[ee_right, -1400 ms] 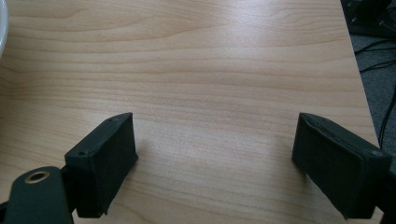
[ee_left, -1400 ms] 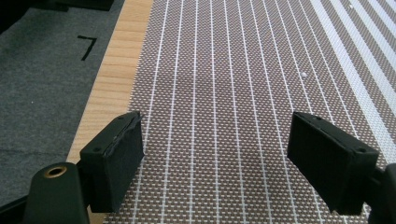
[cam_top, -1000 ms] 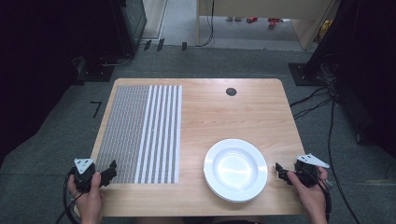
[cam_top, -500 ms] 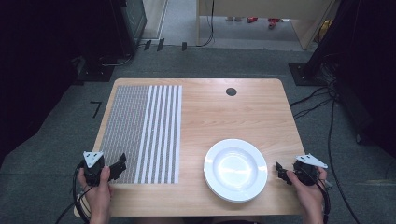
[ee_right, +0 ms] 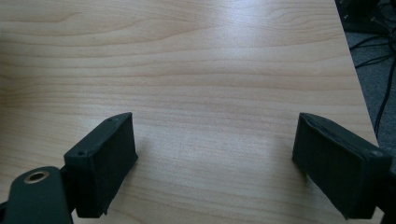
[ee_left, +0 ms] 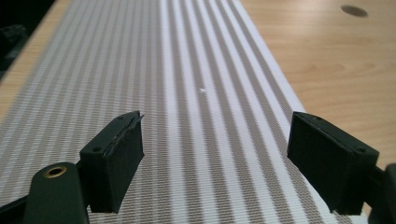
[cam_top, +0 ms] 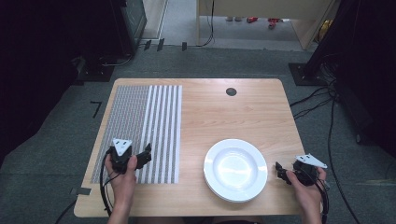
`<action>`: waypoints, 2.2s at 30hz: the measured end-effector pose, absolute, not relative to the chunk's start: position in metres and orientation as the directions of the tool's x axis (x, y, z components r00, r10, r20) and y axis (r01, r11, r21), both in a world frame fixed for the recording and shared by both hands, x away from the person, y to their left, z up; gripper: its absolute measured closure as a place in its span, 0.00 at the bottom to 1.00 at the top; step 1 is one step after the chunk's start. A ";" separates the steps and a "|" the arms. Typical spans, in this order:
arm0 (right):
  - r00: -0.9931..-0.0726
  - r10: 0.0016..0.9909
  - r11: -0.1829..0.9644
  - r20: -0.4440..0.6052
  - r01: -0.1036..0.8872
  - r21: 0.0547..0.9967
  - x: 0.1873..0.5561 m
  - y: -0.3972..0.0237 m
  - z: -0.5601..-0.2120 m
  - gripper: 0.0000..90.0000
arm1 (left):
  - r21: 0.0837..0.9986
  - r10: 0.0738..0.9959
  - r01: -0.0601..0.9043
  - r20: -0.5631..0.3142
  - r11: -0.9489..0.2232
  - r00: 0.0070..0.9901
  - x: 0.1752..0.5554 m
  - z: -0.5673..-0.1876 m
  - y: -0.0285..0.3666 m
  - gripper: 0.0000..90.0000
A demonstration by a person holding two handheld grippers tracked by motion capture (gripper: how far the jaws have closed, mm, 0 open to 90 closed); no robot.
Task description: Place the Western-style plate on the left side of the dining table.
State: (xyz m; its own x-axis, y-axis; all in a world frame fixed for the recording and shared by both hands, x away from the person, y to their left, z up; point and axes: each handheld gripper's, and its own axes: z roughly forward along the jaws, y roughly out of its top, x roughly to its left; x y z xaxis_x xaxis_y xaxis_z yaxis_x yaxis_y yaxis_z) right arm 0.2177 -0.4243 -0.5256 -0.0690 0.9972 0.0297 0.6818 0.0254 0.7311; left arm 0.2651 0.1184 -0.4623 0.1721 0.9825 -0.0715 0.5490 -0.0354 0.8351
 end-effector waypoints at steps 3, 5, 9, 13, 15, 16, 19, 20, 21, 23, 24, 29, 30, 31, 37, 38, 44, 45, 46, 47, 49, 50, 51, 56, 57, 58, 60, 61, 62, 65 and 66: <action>-0.069 0.997 0.025 0.031 0.682 0.731 0.218 -0.424 -0.526 0.15 | 0.827 0.971 0.560 -0.084 -0.059 0.226 0.267 -0.469 0.098 0.21; -0.069 0.997 0.025 0.030 0.682 0.731 0.218 -0.424 -0.526 0.15 | 0.825 0.966 0.562 -0.090 -0.065 0.243 0.267 -0.470 0.093 0.21; -0.069 0.997 0.025 0.030 0.681 0.732 0.217 -0.424 -0.526 0.15 | 0.821 0.942 0.564 -0.110 -0.094 0.316 0.266 -0.473 0.069 0.21; -0.066 0.997 0.024 0.029 0.682 0.731 0.217 -0.424 -0.526 0.15 | 0.815 0.912 0.570 -0.152 -0.103 0.382 0.260 -0.475 0.051 0.21; -0.062 0.998 0.020 0.030 0.681 0.732 0.218 -0.423 -0.526 0.15 | 0.812 0.900 0.574 -0.167 -0.107 0.403 0.257 -0.476 0.042 0.21; -0.056 0.998 0.017 0.029 0.682 0.731 0.218 -0.423 -0.525 0.15 | 0.811 0.892 0.574 -0.172 -0.112 0.418 0.255 -0.477 0.037 0.21; -0.046 0.999 0.009 0.030 0.682 0.731 0.218 -0.422 -0.525 0.15 | 0.810 0.877 0.573 -0.182 -0.123 0.445 0.253 -0.478 0.029 0.21; -0.045 0.999 0.009 0.030 0.682 0.731 0.218 -0.422 -0.525 0.15 | 0.810 0.865 0.573 -0.195 -0.123 0.462 0.252 -0.478 0.025 0.21; -0.038 0.999 -0.003 0.039 0.681 0.732 0.218 -0.422 -0.525 0.15 | 0.811 0.860 0.572 -0.198 -0.126 0.471 0.251 -0.479 0.023 0.21; -0.025 0.997 -0.034 0.070 0.684 0.729 0.218 -0.424 -0.524 0.15 | 0.813 0.851 0.569 -0.206 -0.127 0.483 0.249 -0.479 0.019 0.21; -0.025 0.997 -0.034 0.070 0.684 0.729 0.218 -0.424 -0.524 0.15 | 0.810 0.843 0.573 -0.217 -0.126 0.492 0.249 -0.479 0.017 0.21; -0.011 0.995 -0.068 0.102 0.674 0.736 0.216 -0.421 -0.515 0.16 | 0.802 0.826 0.584 -0.245 -0.121 0.508 0.247 -0.480 0.010 0.21; -0.009 0.994 -0.073 0.106 0.667 0.742 0.215 -0.421 -0.513 0.16 | 0.802 0.823 0.584 -0.247 -0.122 0.512 0.246 -0.480 0.010 0.21; -0.004 0.993 -0.089 0.122 0.663 0.743 0.214 -0.421 -0.510 0.16 | 0.799 0.820 0.588 -0.252 -0.123 0.514 0.246 -0.481 0.007 0.21; -0.020 0.987 -0.114 0.162 0.630 0.768 0.208 -0.414 -0.496 0.16 | 0.804 0.800 0.581 -0.264 -0.127 0.539 0.241 -0.481 -0.001 0.21; -0.025 0.986 -0.112 0.163 0.625 0.772 0.207 -0.412 -0.494 0.16 | 0.805 0.798 0.579 -0.262 -0.129 0.542 0.241 -0.481 -0.002 0.21; -0.044 0.984 -0.112 0.175 0.611 0.783 0.204 -0.402 -0.488 0.16 | 0.801 0.787 0.584 -0.274 -0.132 0.553 0.238 -0.481 -0.007 0.21; -0.048 0.982 -0.117 0.183 0.609 0.784 0.204 -0.399 -0.487 0.16 | 0.798 0.786 0.588 -0.276 -0.133 0.554 0.238 -0.481 -0.008 0.21; -0.063 0.979 -0.115 0.192 0.605 0.788 0.203 -0.395 -0.485 0.16 | 0.796 0.784 0.589 -0.275 -0.139 0.557 0.238 -0.482 -0.009 0.21; -0.063 0.979 -0.115 0.192 0.605 0.788 0.203 -0.395 -0.485 0.16 | 0.794 0.781 0.592 -0.278 -0.141 0.559 0.238 -0.482 -0.010 0.21; -0.075 0.978 -0.112 0.196 0.603 0.790 0.202 -0.390 -0.484 0.17 | 0.791 0.776 0.592 -0.277 -0.150 0.567 0.236 -0.483 -0.013 0.21; -0.078 0.977 -0.112 0.200 0.607 0.787 0.202 -0.384 -0.483 0.21 | 0.791 0.775 0.593 -0.276 -0.154 0.569 0.236 -0.483 -0.015 0.23; -0.078 0.977 -0.112 0.200 0.607 0.787 0.202 -0.384 -0.483 0.21 | 0.791 0.775 0.593 -0.276 -0.154 0.569 0.236 -0.483 -0.015 0.23; -0.091 0.974 -0.113 0.209 0.602 0.790 0.203 -0.372 -0.483 0.31 | 0.786 0.768 0.597 -0.280 -0.161 0.576 0.234 -0.485 -0.020 0.26; -0.092 0.973 -0.114 0.210 0.601 0.791 0.202 -0.371 -0.483 0.35 | 0.784 0.768 0.600 -0.281 -0.163 0.576 0.233 -0.486 -0.020 0.27; -0.097 0.973 -0.112 0.210 0.599 0.793 0.202 -0.370 -0.483 0.38 | 0.783 0.767 0.602 -0.285 -0.160 0.575 0.232 -0.486 -0.021 0.27; -0.094 0.968 -0.135 0.234 0.589 0.797 0.200 -0.368 -0.483 0.51 | 0.776 0.761 0.607 -0.286 -0.174 0.583 0.231 -0.489 -0.025 0.29; -0.094 0.968 -0.135 0.234 0.589 0.797 0.200 -0.368 -0.483 0.51 | 0.776 0.761 0.607 -0.286 -0.174 0.583 0.231 -0.489 -0.025 0.30; -0.086 0.965 -0.150 0.247 0.591 0.793 0.200 -0.368 -0.483 0.55 | 0.775 0.759 0.606 -0.284 -0.178 0.586 0.231 -0.489 -0.026 0.30; -0.080 0.965 -0.156 0.249 0.585 0.795 0.199 -0.368 -0.484 0.61 | 0.774 0.757 0.607 -0.286 -0.179 0.588 0.230 -0.491 -0.028 0.36; -0.089 0.962 -0.158 0.257 0.584 0.796 0.199 -0.369 -0.485 0.64 | 0.774 0.755 0.608 -0.290 -0.177 0.588 0.230 -0.491 -0.028 0.38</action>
State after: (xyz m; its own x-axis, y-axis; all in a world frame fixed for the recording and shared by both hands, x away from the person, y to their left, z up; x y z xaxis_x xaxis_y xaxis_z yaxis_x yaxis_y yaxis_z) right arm 0.1994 -0.3694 -0.4848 -0.0894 0.9622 0.2572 0.5841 -0.1585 0.7960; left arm 0.2297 -0.0279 -0.4907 0.5877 0.7555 -0.2896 0.6084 -0.1766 0.7737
